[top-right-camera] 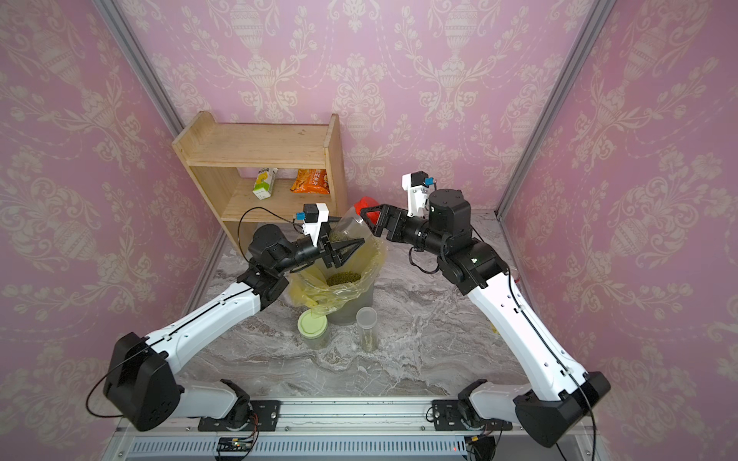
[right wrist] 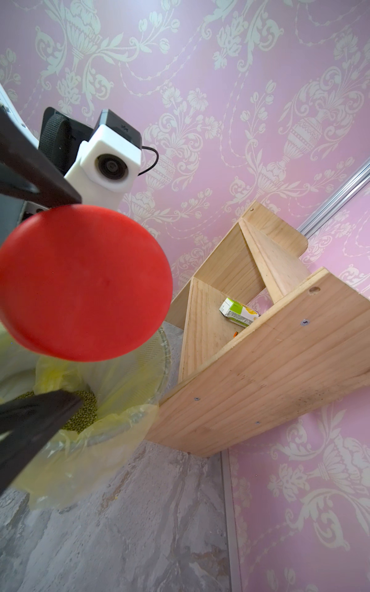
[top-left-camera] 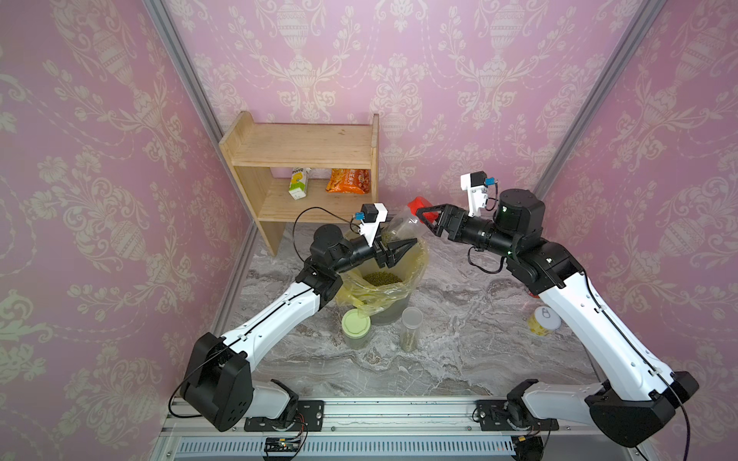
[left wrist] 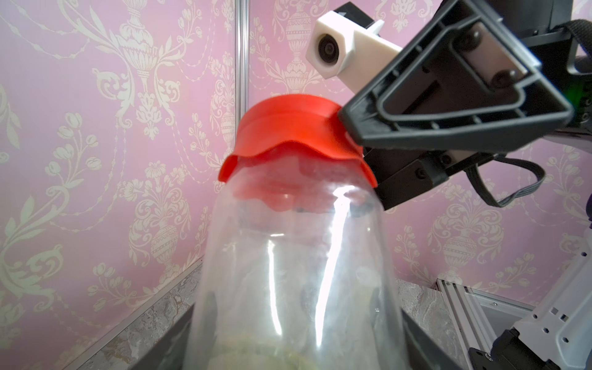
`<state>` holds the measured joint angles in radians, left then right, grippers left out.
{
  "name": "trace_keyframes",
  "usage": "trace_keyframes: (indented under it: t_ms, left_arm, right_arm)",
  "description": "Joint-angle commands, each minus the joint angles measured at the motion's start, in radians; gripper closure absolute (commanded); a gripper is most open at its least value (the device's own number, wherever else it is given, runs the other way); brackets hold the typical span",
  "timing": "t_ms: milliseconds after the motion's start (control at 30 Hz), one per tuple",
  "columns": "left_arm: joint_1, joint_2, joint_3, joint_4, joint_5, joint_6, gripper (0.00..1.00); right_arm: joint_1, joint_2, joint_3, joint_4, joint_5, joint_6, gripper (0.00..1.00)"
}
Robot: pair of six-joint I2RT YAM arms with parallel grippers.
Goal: Empty moldy mung beans from jars
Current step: Pick up the jar from the center of the board.
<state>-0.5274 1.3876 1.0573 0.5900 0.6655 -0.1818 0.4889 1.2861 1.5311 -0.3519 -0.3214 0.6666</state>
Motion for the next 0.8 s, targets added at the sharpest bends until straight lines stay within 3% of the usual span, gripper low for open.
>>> trace_keyframes:
  t_ms: [0,133,500,767]
  left_arm:
    - [0.003,-0.009,-0.013,0.045,-0.018,-0.003,0.75]
    - [0.003,0.0,-0.015,0.051,-0.015,-0.004,0.75]
    - [0.003,0.003,-0.017,0.052,-0.031,-0.019,0.76]
    - [0.02,0.01,0.02,0.091,0.032,-0.237,0.77]
  right_arm:
    - [0.013,0.007,-0.008,0.052,0.021,0.005,0.09]
    - [0.016,0.036,-0.003,0.086,0.015,0.032,0.1]
    - [0.042,0.065,-0.033,0.176,0.028,0.056,0.35]
    - [0.051,0.042,-0.113,0.302,0.024,0.018,0.4]
